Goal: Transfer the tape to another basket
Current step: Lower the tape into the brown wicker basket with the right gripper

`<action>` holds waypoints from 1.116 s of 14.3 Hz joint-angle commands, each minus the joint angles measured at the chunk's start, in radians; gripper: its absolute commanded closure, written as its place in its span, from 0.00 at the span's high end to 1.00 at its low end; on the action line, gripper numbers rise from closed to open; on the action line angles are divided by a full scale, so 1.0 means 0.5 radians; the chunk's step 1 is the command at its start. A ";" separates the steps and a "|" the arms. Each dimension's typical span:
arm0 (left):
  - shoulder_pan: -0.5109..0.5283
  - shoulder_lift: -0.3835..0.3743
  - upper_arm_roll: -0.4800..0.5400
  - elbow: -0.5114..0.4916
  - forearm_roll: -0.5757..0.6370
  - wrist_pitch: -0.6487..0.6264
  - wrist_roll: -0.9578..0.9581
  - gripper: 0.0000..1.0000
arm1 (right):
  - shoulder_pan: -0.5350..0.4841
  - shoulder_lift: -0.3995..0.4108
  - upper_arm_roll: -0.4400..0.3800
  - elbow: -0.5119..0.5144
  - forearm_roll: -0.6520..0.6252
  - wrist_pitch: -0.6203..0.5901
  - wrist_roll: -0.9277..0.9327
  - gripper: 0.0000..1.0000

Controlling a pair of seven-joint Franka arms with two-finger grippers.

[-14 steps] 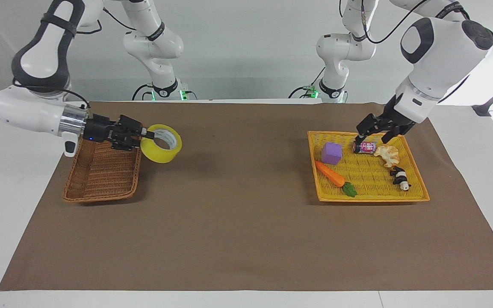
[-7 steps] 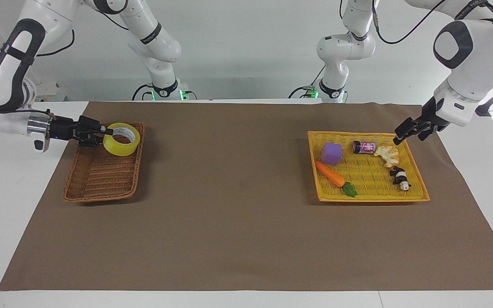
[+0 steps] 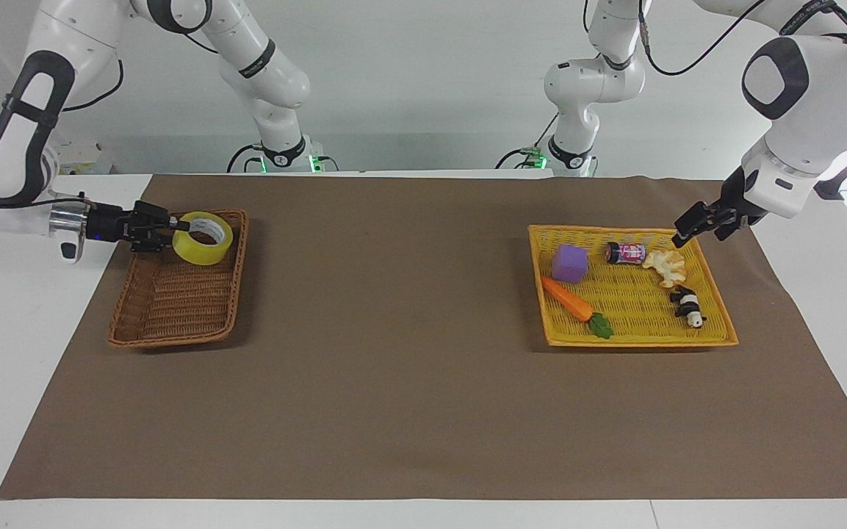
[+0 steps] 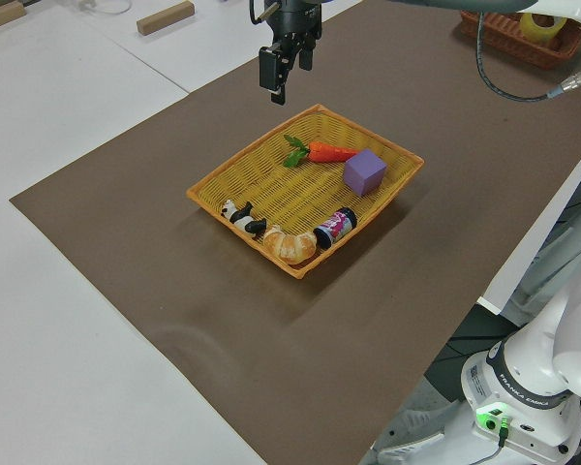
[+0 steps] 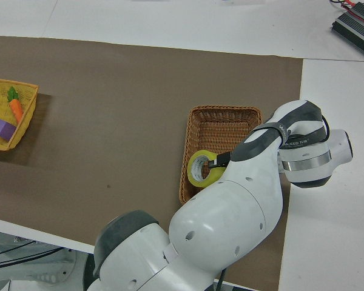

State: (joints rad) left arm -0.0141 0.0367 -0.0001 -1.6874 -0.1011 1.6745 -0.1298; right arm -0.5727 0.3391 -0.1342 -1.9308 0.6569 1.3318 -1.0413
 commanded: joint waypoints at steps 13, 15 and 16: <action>0.200 -0.089 0.006 -0.043 0.049 0.087 0.014 1.00 | -0.014 0.031 0.035 0.036 -0.172 0.177 -0.169 1.00; 0.224 -0.089 0.006 -0.040 0.049 0.066 0.014 1.00 | -0.005 0.034 0.035 0.069 -0.224 0.208 -0.258 1.00; 0.221 -0.092 0.006 -0.034 0.070 -0.004 0.014 1.00 | -0.005 0.043 0.038 0.088 -0.252 0.238 -0.313 1.00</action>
State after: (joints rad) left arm 0.0928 0.0145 0.0087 -1.6870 -0.0951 1.7043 -0.1282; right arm -0.5701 0.3530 -0.1250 -1.9145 0.5672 1.4351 -1.1435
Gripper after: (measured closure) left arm 0.000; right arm 0.194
